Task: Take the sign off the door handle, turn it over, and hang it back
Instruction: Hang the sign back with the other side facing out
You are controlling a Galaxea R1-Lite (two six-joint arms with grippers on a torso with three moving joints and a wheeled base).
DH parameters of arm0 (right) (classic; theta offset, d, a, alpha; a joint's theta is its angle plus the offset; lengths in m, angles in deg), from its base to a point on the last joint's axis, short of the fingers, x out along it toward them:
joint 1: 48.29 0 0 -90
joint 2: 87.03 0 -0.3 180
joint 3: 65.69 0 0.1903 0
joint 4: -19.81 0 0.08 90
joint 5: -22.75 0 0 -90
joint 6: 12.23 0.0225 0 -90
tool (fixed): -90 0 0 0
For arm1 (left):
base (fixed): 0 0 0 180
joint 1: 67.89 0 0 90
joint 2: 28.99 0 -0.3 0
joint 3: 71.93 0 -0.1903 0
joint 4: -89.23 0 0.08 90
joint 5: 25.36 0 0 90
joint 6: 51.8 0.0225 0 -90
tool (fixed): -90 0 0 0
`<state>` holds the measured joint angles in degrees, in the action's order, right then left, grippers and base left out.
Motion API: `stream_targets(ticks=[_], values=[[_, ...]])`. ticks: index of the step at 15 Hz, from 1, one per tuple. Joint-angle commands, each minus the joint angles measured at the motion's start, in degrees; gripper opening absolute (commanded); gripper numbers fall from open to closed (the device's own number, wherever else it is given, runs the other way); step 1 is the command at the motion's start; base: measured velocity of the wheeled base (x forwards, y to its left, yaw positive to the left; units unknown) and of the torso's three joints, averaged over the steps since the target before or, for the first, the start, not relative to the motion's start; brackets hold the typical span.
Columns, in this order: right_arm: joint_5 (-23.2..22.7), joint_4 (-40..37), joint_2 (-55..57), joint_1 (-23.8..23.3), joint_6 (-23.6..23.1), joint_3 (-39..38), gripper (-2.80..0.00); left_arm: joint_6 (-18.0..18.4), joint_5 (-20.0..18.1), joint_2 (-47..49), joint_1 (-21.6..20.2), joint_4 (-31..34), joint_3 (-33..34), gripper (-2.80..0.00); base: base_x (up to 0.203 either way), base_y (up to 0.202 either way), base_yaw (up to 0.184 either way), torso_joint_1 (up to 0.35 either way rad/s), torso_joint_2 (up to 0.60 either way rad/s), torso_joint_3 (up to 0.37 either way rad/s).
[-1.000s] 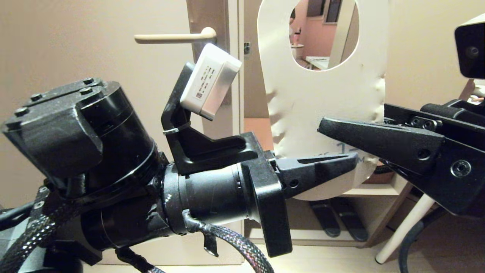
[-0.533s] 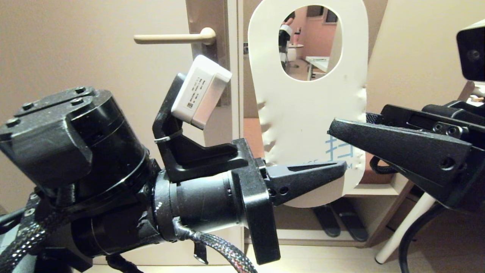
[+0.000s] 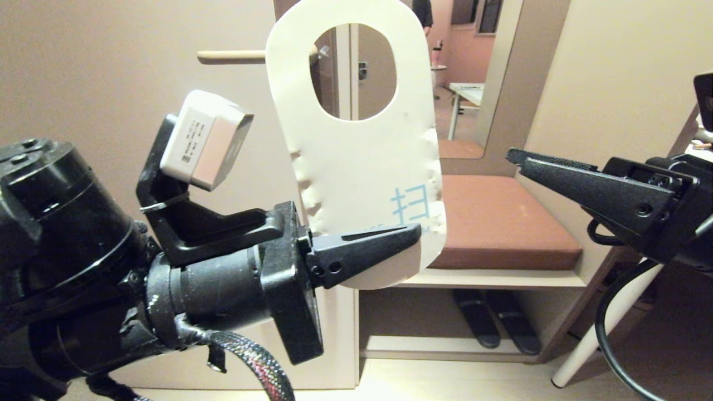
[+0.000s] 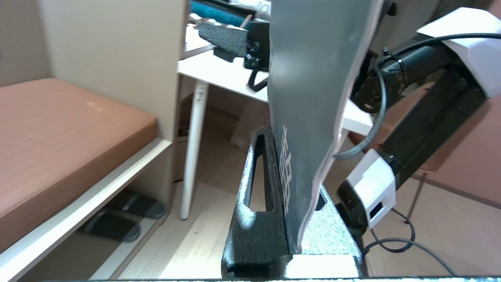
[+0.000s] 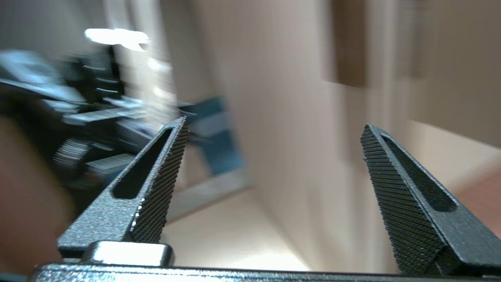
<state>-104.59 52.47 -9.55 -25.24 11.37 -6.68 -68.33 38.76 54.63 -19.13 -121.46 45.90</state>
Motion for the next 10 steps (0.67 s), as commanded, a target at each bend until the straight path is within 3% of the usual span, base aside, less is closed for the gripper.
stream_targets(ticks=[1,2,3,6,10], values=[[-0.19,0.32,-2.13,-4.23,-0.98,-2.49,0.00,-0.09,-0.13,-4.02,-1.57,-0.35,2.83,-2.80,0.000,0.000,0.000,0.000,0.00,0.000],[0.00,0.32,-3.52,-6.82,-1.98,-4.32,0.00,-0.08,-0.13,-5.41,-2.02,-0.35,4.04,-2.80,0.000,0.000,0.000,0.000,0.00,0.000],[0.83,0.31,-5.43,-8.79,-2.54,-6.28,-2.80,-0.08,-0.13,-6.86,-2.31,-0.35,5.37,-2.80,0.000,0.000,0.000,0.000,0.00,0.000],[6.52,0.31,-8.32,-13.42,-4.30,-10.93,-2.80,-0.08,0.74,-11.02,-2.54,-0.26,8.59,-2.80,0.000,0.000,0.000,0.000,0.00,0.000],[19.58,0.31,-11.78,-17.28,-9.25,-21.05,-2.80,0.00,2.04,-17.09,-5.29,0.00,13.49,-2.80,0.000,0.000,0.000,0.000,0.00,0.000]])
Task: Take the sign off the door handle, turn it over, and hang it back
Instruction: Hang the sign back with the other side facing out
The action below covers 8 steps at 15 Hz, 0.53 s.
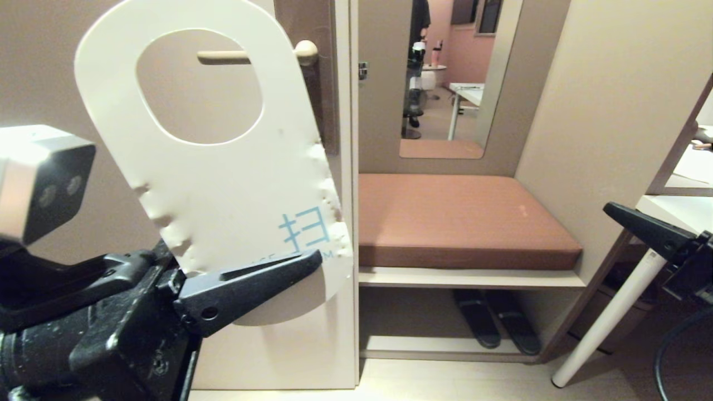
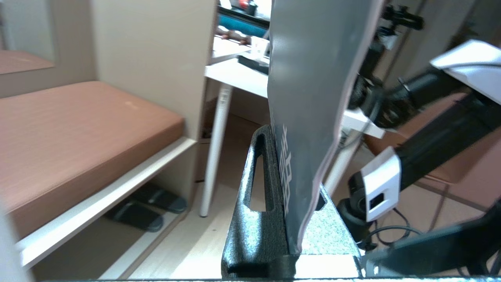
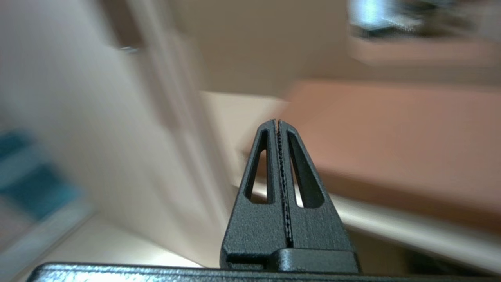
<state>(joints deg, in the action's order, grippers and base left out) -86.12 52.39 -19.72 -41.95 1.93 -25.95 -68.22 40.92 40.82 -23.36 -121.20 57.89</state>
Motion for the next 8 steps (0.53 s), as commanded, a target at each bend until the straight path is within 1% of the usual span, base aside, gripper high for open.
stream_targets(ticks=[1,3,5,6,8], values=[[4.38,0.38,-3.41,-0.82,-0.56,-4.85,-2.80,0.21,-0.10,-4.57,-1.89,-0.19,2.71,-2.80,0.000,0.000,0.000,0.000,0.00,0.000],[9.73,0.33,-7.67,-1.01,-2.21,-11.21,-2.80,1.89,-0.03,-6.81,-3.19,-0.09,5.16,-2.80,0.000,0.000,0.000,0.000,0.00,0.000],[13.83,-0.57,-11.90,-1.05,-4.15,-15.81,-2.80,2.25,0.15,-8.62,-3.47,-0.08,7.41,-2.80,0.000,0.000,0.000,0.000,0.00,0.000],[15.50,-3.29,-14.52,-1.04,-4.58,-16.10,-2.80,2.27,0.17,-9.55,-3.48,-0.08,8.52,-2.80,0.000,0.000,0.000,0.000,0.00,0.000],[16.82,-11.19,-21.66,-1.00,-5.80,-16.28,-2.80,2.34,0.17,-11.07,-3.48,-0.08,10.68,-2.80,0.000,0.000,0.000,0.000,0.00,0.000]])
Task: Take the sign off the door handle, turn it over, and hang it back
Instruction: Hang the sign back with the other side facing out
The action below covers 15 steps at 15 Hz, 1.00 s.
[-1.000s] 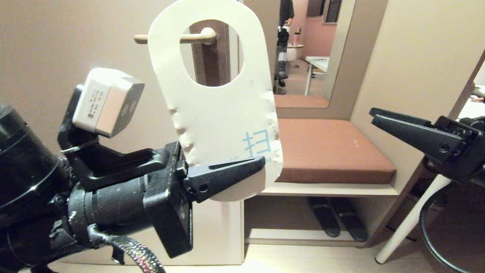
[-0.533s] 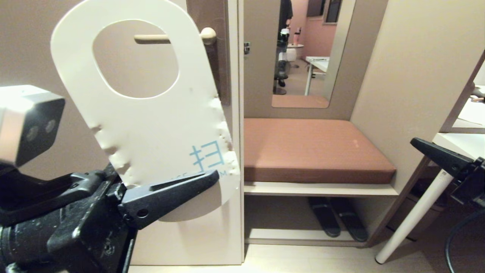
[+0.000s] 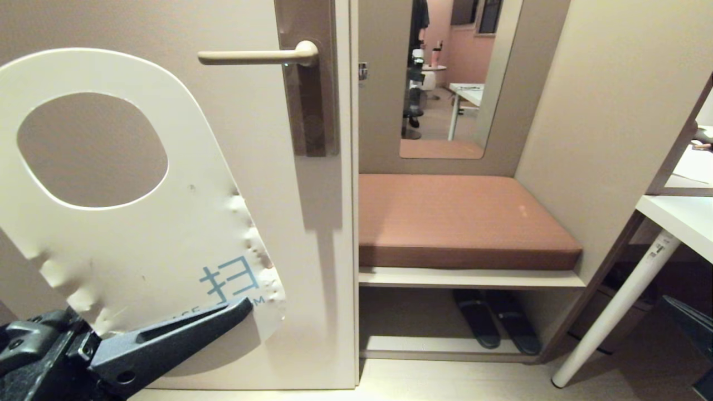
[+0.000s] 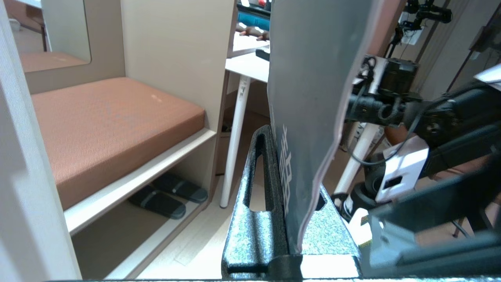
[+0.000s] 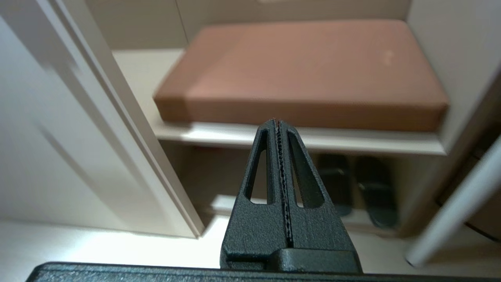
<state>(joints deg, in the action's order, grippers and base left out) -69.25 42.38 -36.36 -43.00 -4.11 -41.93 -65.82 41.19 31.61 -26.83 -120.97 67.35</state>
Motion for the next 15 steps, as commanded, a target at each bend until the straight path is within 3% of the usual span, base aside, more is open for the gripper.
stream_targets(ticks=[1,3,7,10,15], values=[[0.28,-6.41,-9.46,0.06,-0.78,-0.33,-2.80,-0.04,-0.10,-2.42,-0.01,-0.31,1.92,-2.80,0.000,0.000,0.000,0.000,0.00,0.000],[4.87,-18.43,-15.37,0.07,-4.03,-0.38,-2.80,-0.04,-0.10,-3.19,-0.01,-0.31,2.98,-2.80,0.000,0.000,0.000,0.000,0.00,0.000],[11.70,-27.32,-22.27,-0.78,-5.95,-0.39,-2.80,-0.04,-0.10,-4.73,-0.01,-0.31,4.83,-2.80,0.000,0.000,0.000,0.000,0.00,0.000],[12.09,-30.08,-25.15,-1.29,-6.27,-0.39,-2.80,-0.04,-0.03,-5.85,-0.09,0.03,5.75,-2.80,0.000,0.000,0.000,0.000,0.00,0.000],[9.16,-33.08,-27.13,-8.52,-6.51,-0.39,-2.80,-0.04,0.94,-8.98,-0.10,5.22,5.66,-2.80,0.000,0.000,0.000,0.000,0.00,0.000]])
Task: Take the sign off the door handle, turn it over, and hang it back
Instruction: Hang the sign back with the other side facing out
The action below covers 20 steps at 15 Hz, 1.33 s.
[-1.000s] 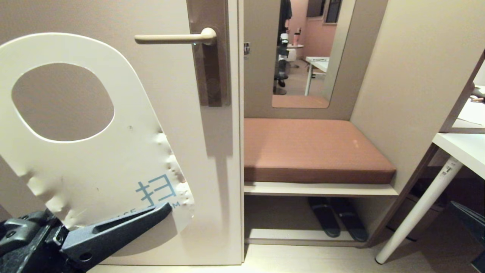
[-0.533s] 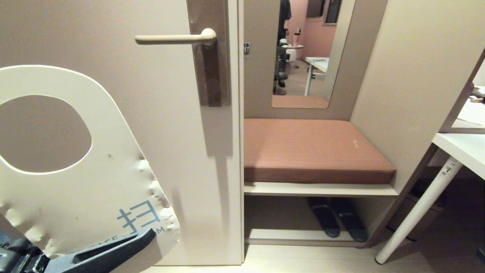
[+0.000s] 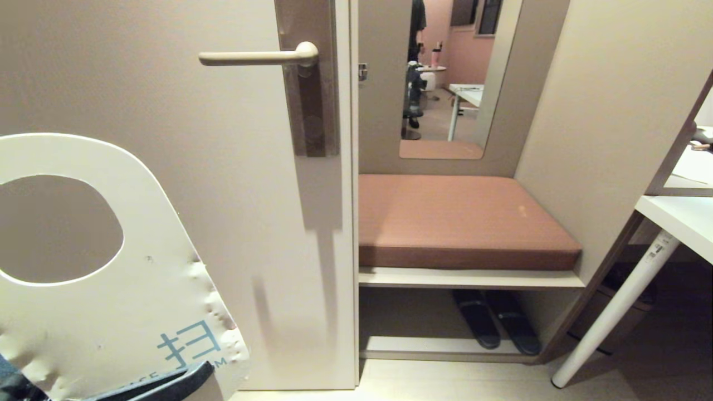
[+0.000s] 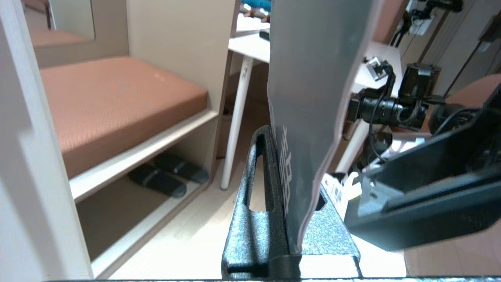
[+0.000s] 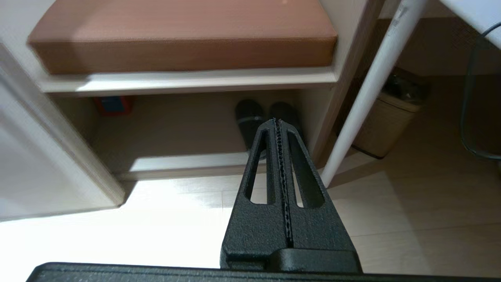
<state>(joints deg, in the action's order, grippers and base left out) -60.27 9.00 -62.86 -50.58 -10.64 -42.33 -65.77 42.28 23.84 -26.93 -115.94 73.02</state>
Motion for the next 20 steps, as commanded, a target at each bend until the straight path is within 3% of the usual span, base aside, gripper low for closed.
stream_targets(ticks=[1,5,8,11,13,16,20], values=[[-2.35,-1.07,-1.54,-1.28,-0.01,0.00,-2.80,-0.09,-0.13,-1.59,0.00,0.91,-0.01,-2.80,0.000,0.000,0.000,0.000,0.00,0.000],[-8.12,-10.06,-9.03,0.61,-2.65,0.33,-2.80,-0.18,-0.05,-2.72,0.00,1.99,0.26,-2.80,0.000,0.000,0.000,0.000,0.00,0.000],[-8.12,-14.88,-10.66,4.63,-4.54,0.84,-2.80,-0.18,-0.05,-4.43,0.00,3.93,0.43,-2.80,0.000,0.000,0.000,0.000,0.00,0.000],[-7.62,-15.08,-16.12,3.85,-1.98,0.92,-2.80,-0.18,0.50,-4.61,0.00,5.12,0.43,-2.80,0.000,0.000,0.000,0.000,0.00,0.000],[-7.32,-15.05,-22.75,3.19,-1.14,0.95,-2.80,-0.13,2.61,-4.58,-0.01,5.12,0.29,-2.80,0.000,0.000,0.000,0.000,0.00,0.000],[-7.08,-14.85,-24.17,2.81,0.25,0.88,-2.80,-0.02,6.94,-4.66,-0.21,5.12,0.06,-2.80,0.000,0.000,0.000,0.000,0.00,0.000],[-7.08,-14.85,-24.17,2.87,0.25,0.85,-2.80,2.64,8.56,-4.13,-6.41,5.20,-0.24,-2.80,0.000,0.000,0.000,0.000,0.00,0.000]])
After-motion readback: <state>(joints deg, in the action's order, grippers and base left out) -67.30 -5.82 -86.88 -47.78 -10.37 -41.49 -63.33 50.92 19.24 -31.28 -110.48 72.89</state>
